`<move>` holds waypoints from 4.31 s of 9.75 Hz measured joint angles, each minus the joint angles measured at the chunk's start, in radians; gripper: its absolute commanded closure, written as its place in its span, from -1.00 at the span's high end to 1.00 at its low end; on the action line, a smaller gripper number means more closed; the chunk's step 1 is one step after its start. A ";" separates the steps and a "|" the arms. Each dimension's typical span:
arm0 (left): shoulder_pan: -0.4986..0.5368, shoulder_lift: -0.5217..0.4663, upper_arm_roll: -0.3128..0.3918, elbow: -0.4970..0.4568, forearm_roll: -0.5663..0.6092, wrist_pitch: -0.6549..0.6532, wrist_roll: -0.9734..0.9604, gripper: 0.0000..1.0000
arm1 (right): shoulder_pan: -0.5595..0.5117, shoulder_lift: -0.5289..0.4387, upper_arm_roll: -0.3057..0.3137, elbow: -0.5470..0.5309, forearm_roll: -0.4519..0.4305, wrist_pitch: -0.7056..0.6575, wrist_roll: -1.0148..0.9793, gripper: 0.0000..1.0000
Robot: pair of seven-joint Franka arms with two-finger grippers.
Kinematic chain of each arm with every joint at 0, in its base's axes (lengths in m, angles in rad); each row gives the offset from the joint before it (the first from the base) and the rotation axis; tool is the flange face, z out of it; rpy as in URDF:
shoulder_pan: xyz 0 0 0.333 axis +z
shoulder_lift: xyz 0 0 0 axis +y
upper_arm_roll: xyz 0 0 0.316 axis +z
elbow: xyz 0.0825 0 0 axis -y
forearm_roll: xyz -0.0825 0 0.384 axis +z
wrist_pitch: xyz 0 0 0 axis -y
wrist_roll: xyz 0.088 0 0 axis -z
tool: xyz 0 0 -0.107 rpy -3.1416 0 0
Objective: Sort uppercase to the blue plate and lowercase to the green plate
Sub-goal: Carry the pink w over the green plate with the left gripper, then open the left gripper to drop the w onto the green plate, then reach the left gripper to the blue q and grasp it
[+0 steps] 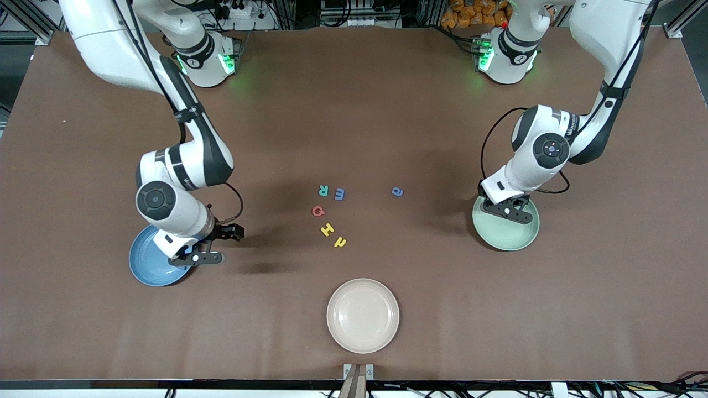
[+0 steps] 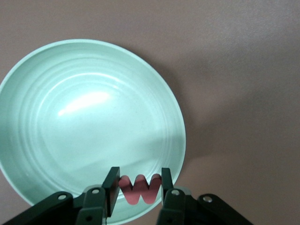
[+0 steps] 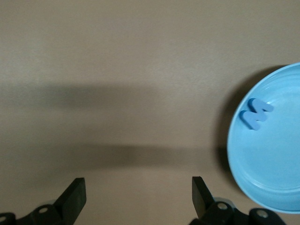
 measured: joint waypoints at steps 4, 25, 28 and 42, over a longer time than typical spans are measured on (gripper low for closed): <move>-0.002 0.005 -0.001 -0.002 0.000 0.034 0.037 0.95 | 0.016 0.007 0.000 0.000 0.000 0.003 0.036 1.00; -0.393 0.308 -0.014 0.312 0.153 0.075 -0.818 1.00 | 0.027 0.009 -0.003 0.000 0.000 0.006 0.060 1.00; -0.401 0.308 -0.018 0.312 0.157 0.071 -0.849 1.00 | 0.027 0.009 -0.003 0.000 0.000 0.006 0.060 1.00; -0.400 0.304 -0.042 0.293 0.157 0.016 -0.885 0.63 | 0.027 0.009 -0.003 0.000 0.000 0.006 0.060 1.00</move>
